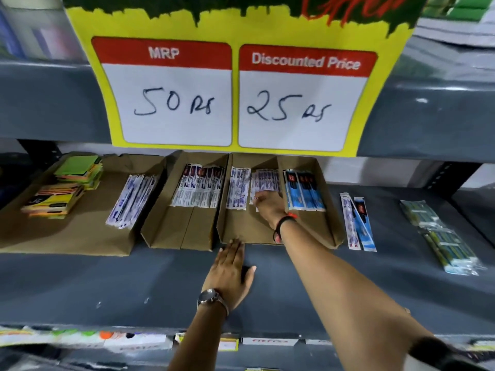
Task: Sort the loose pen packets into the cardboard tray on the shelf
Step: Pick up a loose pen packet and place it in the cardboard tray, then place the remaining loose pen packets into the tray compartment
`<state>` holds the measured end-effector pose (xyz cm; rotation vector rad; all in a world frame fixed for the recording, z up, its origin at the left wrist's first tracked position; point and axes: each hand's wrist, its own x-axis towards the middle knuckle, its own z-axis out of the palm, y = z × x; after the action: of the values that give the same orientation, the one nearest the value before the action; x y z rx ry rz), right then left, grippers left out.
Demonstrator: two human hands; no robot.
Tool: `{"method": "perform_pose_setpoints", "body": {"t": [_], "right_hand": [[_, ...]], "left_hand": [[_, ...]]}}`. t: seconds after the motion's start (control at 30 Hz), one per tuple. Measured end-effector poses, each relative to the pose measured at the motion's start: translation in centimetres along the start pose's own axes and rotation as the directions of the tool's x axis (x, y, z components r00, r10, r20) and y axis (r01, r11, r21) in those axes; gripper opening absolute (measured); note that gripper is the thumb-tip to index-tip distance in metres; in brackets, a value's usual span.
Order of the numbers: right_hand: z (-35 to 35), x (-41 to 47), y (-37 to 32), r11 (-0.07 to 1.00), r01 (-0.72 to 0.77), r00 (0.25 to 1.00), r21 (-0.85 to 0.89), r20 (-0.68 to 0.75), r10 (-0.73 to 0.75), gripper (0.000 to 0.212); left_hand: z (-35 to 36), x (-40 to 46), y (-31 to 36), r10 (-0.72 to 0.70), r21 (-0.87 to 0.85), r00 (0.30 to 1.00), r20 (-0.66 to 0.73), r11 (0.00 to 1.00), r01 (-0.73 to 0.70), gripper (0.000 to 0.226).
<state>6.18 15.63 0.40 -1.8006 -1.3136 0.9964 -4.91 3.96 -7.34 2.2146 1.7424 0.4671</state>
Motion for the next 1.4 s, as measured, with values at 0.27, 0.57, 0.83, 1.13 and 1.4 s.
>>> {"method": "perform_pose_setpoints", "body": {"t": [0.27, 0.57, 0.83, 1.13, 1.4], "right_hand": [[0.1, 0.9, -0.4, 0.99, -0.008, 0.999, -0.142, 0.052, 0.015, 0.032], [-8.1, -0.6, 1.6, 0.963, 0.079, 0.938, -0.257, -0.307, -0.159, 0.031], [-16.1, -3.4, 11.1, 0.858, -0.252, 0.911, -0.447, -0.41, 0.054, 0.029], [-15.1, -4.7, 11.8, 0.892, -0.3, 0.915, -0.337, -0.366, 0.169, 0.025], [-17.7, -6.2, 9.8, 0.927, -0.22, 0.901, -0.305, -0.427, 0.074, 0.027]], "left_hand": [[0.1, 0.2, -0.2, -0.003, 0.032, 1.0, 0.006, 0.999, 0.003, 0.087], [0.2, 0.4, -0.4, -0.012, 0.02, 1.0, 0.024, 1.0, 0.012, 0.089], [0.2, 0.3, -0.2, -0.004, 0.039, 1.0, 0.005, 0.999, 0.004, 0.091], [0.1, 0.4, 0.1, -0.021, 0.116, 0.998, 0.051, 0.993, 0.015, 0.094], [-1.0, 0.4, 1.0, -0.065, 0.084, 0.993, 0.097, 0.995, 0.057, 0.068]]}}
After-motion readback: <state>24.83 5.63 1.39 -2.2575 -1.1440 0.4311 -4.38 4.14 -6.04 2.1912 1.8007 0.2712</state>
